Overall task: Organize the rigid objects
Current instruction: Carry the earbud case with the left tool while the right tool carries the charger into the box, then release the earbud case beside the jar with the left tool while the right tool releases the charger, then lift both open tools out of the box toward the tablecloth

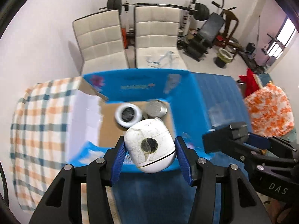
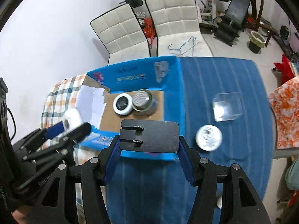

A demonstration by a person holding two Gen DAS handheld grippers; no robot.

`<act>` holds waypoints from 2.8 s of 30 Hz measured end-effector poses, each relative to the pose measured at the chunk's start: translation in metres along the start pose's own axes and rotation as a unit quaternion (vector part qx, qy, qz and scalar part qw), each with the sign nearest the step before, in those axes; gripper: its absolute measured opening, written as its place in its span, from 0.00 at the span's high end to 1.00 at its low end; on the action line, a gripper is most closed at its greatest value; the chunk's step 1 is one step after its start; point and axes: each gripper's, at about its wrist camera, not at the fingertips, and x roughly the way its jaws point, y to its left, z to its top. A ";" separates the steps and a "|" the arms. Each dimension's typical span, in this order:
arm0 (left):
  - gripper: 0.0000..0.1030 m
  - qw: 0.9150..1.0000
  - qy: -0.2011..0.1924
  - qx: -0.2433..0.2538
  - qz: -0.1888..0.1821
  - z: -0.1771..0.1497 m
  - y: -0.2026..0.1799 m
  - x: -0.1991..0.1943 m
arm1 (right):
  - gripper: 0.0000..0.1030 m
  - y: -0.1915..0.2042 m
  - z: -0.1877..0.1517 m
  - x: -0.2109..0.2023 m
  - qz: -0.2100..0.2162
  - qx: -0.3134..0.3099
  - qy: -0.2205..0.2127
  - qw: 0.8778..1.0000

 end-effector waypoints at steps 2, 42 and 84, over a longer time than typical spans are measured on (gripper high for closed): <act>0.52 1.000 0.005 -0.003 0.012 0.009 0.023 0.015 | 0.41 0.010 0.008 0.024 -0.009 0.003 0.003 1.000; 0.51 0.990 0.141 -0.010 0.026 0.057 0.102 0.222 | 0.39 0.021 0.033 0.220 -0.080 0.018 0.109 0.991; 0.00 0.999 -0.011 -0.030 0.042 0.014 0.087 -0.024 | 0.00 0.055 -0.010 -0.002 -0.062 -0.024 -0.004 0.998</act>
